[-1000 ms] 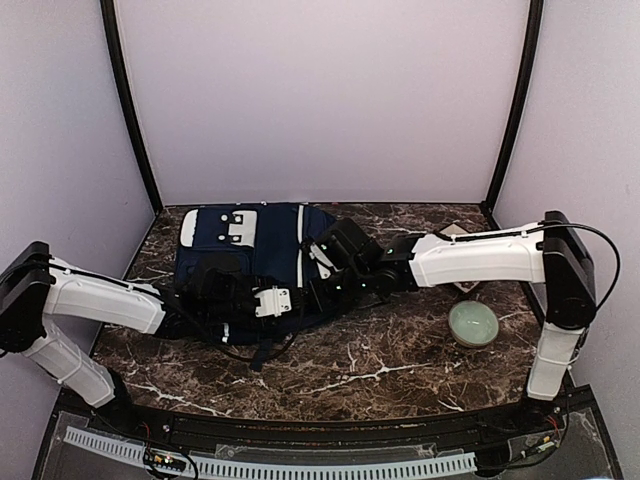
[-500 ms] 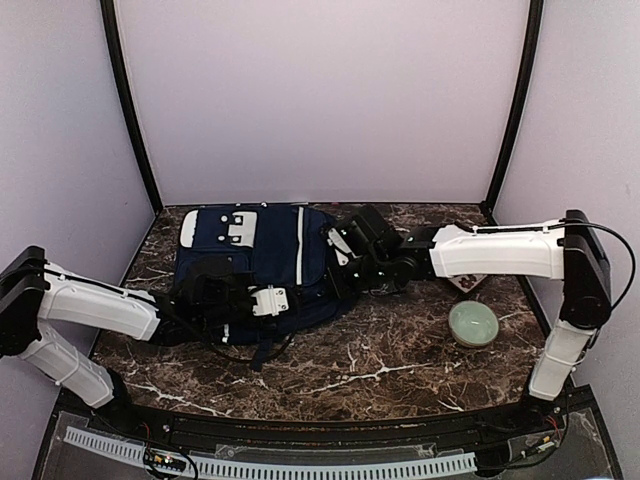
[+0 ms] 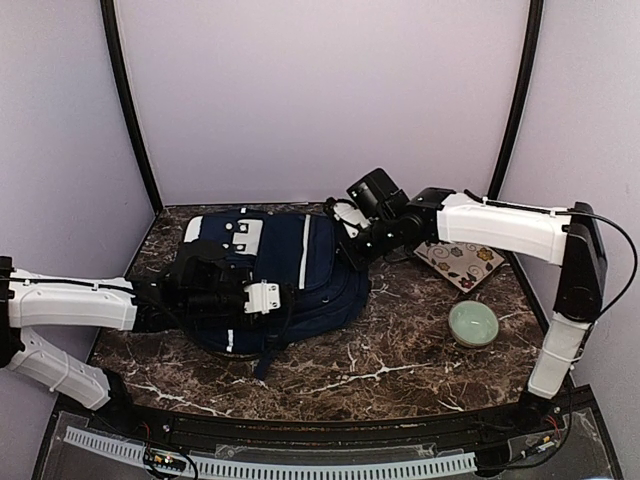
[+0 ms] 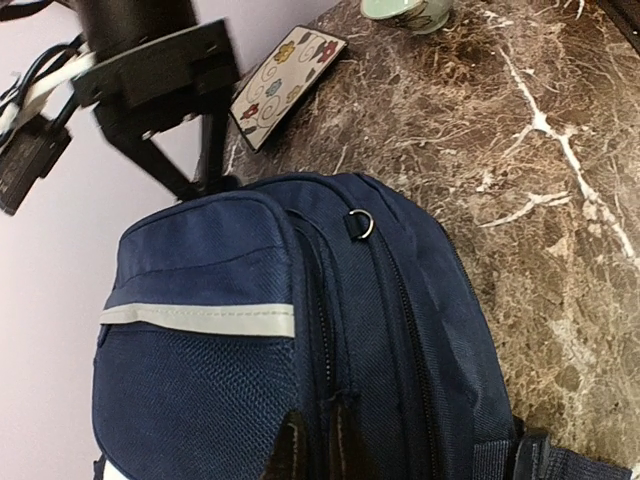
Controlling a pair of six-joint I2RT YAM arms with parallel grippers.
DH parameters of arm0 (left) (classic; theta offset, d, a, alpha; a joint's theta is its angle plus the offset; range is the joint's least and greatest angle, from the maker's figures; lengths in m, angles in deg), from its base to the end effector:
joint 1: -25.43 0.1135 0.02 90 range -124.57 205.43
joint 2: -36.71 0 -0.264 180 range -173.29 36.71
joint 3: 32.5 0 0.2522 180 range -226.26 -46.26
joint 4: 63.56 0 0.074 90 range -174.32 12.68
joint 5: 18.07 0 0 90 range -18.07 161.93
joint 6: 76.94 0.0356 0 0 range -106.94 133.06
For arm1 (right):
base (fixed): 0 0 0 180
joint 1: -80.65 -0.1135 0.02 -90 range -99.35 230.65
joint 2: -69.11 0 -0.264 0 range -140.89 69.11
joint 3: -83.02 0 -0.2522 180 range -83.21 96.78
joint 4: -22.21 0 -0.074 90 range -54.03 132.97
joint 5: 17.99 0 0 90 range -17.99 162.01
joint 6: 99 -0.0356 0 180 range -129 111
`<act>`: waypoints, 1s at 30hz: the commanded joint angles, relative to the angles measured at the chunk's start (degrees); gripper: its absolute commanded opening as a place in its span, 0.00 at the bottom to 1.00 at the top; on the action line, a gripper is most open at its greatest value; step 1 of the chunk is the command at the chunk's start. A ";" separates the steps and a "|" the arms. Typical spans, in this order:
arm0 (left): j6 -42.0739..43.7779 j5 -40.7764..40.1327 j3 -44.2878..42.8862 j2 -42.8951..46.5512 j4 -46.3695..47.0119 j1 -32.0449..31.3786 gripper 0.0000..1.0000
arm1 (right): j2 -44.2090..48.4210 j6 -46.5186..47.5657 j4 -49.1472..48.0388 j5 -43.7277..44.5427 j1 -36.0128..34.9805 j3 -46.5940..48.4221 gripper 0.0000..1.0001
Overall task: Pack the student bag
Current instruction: Zip the upper front pocket of the student bag.
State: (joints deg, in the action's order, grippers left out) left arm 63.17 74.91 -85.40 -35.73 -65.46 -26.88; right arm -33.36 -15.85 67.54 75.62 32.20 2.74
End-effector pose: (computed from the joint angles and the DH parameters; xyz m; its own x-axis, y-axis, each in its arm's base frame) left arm 0.1697 -0.2227 0.2408 0.4857 0.6246 -0.6115 0.6972 0.1451 0.7020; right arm 0.2684 0.2994 0.2777 -0.5758 -0.4702 -0.6689 -0.6550 0.7549 0.0332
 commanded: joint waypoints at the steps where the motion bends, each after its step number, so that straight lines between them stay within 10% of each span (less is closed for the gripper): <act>1: -0.55 10.87 -0.16 -1.62 -11.02 -6.29 0.00 | -5.08 5.95 1.67 18.11 8.19 10.91 0.00; 10: -7.24 13.72 3.64 3.70 -11.53 -9.68 0.00 | -12.60 10.97 -2.87 12.93 10.15 15.81 0.00; 11: -9.94 12.24 4.61 5.55 -9.63 -9.80 0.07 | -12.54 9.71 -2.58 11.08 10.04 14.88 0.00; 14: -24.48 4.01 6.34 11.88 -0.94 -9.82 0.68 | -8.99 7.00 -7.26 5.78 10.04 6.47 0.00; 16: -34.97 -1.92 8.75 17.63 3.32 -9.73 0.80 | -6.15 5.49 -11.51 3.46 10.04 0.41 0.00; 23: -85.45 -22.44 10.17 28.89 -27.51 -9.56 0.47 | -1.63 -0.11 -16.61 -0.73 10.04 -10.92 0.00; 30: -98.37 -20.91 22.53 34.06 -24.78 -4.58 0.46 | -0.04 -5.03 -16.88 -2.21 8.54 -15.89 0.00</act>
State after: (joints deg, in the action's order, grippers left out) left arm -22.94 56.66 -66.25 -2.99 -87.45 -35.39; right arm -35.39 -16.61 47.69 73.92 41.34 -9.04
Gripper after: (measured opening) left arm 0.459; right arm 0.021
